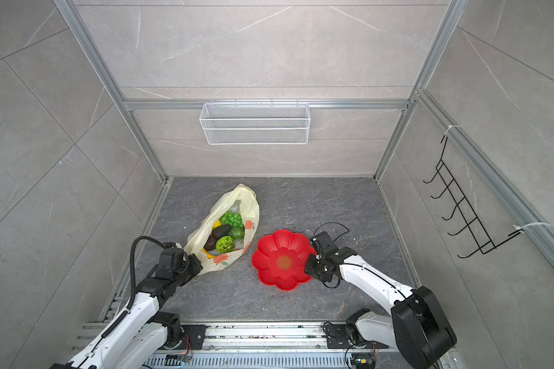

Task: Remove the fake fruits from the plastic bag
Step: 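Drag the red plate next to the bag with the right gripper, then release the plate and lower the right gripper into the bag toward the green custard apple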

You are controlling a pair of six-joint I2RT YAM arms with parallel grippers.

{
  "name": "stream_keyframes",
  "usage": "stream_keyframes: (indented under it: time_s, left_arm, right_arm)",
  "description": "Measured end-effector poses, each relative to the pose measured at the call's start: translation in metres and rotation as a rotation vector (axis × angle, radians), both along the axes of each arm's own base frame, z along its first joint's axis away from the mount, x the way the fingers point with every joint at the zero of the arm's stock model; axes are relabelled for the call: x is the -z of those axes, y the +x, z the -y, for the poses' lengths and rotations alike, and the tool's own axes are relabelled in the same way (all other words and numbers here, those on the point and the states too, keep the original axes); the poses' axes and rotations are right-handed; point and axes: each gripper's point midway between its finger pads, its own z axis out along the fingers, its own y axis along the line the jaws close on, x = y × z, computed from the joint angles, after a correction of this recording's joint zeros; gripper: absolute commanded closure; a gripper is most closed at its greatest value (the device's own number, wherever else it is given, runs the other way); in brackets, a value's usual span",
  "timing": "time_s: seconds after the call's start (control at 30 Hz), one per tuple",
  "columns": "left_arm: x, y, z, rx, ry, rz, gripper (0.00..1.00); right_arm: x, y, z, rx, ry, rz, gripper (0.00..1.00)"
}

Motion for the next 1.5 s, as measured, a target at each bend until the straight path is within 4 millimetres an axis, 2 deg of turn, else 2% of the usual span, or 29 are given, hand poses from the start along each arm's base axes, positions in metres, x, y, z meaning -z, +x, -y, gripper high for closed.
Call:
stream_keyframes:
  time_s: [0.13, 0.23, 0.3, 0.43, 0.57, 0.77, 0.87, 0.97, 1.23, 1.5]
  left_arm:
    - [0.000, 0.006, 0.002, 0.018, 0.017, -0.020, 1.00]
    - [-0.005, 0.015, 0.005, 0.037, 0.021, -0.007, 1.00]
    - [-0.007, 0.020, 0.007, 0.052, 0.022, 0.008, 1.00]
    - [-0.010, 0.025, 0.009, 0.076, 0.032, 0.029, 1.00]
    - [-0.015, 0.030, 0.011, 0.088, 0.030, 0.056, 1.00]
    - [-0.010, 0.028, 0.013, 0.096, 0.017, 0.075, 1.00]
    - [-0.003, 0.024, 0.013, 0.099, 0.011, 0.059, 1.00]
    - [-0.003, 0.025, 0.014, 0.099, 0.007, 0.062, 1.00]
    - [-0.004, 0.026, 0.016, 0.099, -0.008, 0.067, 1.00]
    - [-0.006, 0.026, 0.019, 0.106, -0.022, 0.072, 1.00]
  right_arm:
    - [-0.022, 0.007, 0.003, -0.005, -0.061, 0.060, 0.39]
    - [-0.049, 0.011, -0.005, -0.034, -0.103, 0.135, 0.38]
    - [-0.072, 0.015, -0.023, -0.082, -0.113, 0.204, 0.38]
    - [-0.116, 0.028, -0.077, -0.191, -0.128, 0.329, 0.38]
    - [-0.131, 0.043, -0.132, -0.253, -0.126, 0.384, 0.38]
    - [-0.124, 0.064, -0.211, -0.278, -0.067, 0.393, 0.36]
    - [-0.116, 0.072, -0.246, -0.262, -0.020, 0.380, 0.35]
    - [-0.102, 0.080, -0.271, -0.230, 0.024, 0.356, 0.35]
    - [-0.075, 0.101, -0.314, -0.103, 0.090, 0.278, 0.31]
    - [-0.055, 0.108, -0.341, -0.024, 0.133, 0.185, 0.22]
